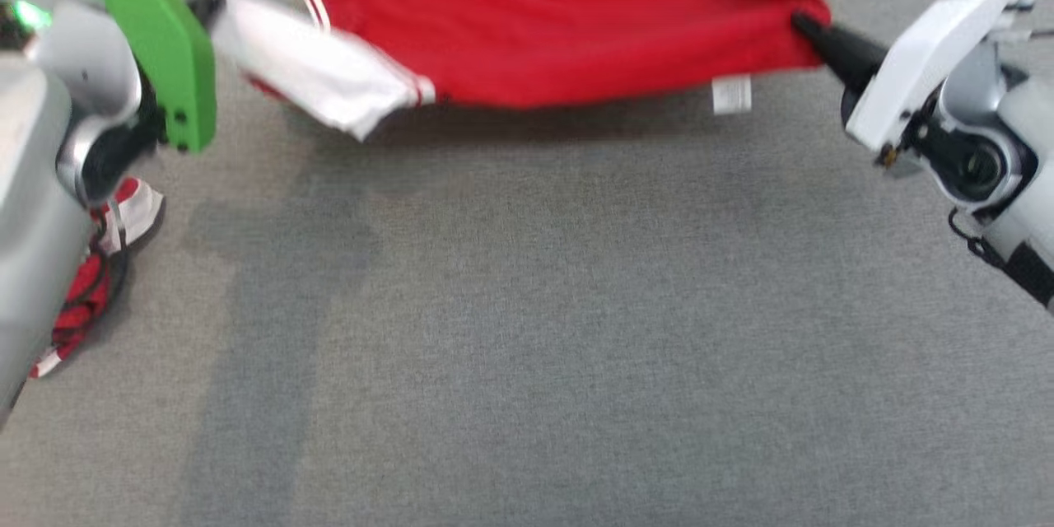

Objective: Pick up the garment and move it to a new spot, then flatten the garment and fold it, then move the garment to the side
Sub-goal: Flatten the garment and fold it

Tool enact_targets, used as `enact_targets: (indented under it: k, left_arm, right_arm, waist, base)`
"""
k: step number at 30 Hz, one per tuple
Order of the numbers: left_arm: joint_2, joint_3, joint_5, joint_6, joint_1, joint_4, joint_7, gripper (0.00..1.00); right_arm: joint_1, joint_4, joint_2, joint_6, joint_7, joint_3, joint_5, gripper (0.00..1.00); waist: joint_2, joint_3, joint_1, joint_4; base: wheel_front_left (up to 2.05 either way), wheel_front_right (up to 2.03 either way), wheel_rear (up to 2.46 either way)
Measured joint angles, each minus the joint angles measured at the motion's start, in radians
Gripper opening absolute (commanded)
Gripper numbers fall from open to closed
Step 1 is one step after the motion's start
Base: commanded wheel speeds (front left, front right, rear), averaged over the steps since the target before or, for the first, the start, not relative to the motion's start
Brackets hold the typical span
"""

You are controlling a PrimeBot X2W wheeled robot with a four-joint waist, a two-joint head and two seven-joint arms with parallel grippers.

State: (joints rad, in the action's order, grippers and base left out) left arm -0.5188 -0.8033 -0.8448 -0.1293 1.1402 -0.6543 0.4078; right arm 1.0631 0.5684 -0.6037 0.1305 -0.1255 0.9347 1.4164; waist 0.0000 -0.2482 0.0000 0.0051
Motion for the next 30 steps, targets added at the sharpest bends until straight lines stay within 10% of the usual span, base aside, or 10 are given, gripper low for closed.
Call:
enact_targets:
  k: [7,15,30]
  left_arm:
    - [-0.185,-0.037,-0.193,0.012,-0.256,0.255,0.247,0.0]
    - [-0.362,-0.06,-0.37,0.12,-0.518,0.593,0.427,0.0]
    - [-0.556,-0.081,-0.564,0.281,-0.758,0.967,0.523,0.0]
  right_arm:
    - [-0.154,-0.063,-0.075,0.0,-0.175,0.095,0.079,0.0]
    - [-0.269,-0.127,-0.16,0.0,-0.315,0.173,0.114,0.0]
    - [-0.407,-0.311,-0.356,0.0,-0.435,0.234,0.16,0.0]
  waist:
    - [0.0,0.133,-0.0001,-0.01]
    - [0.0001,0.227,-0.0001,-0.023]
    - [0.0,0.241,-0.0001,-0.024]
  base:
    - [0.0,0.0,0.0]
    - [0.0,0.0,0.0]
    - [0.0,0.0,0.0]
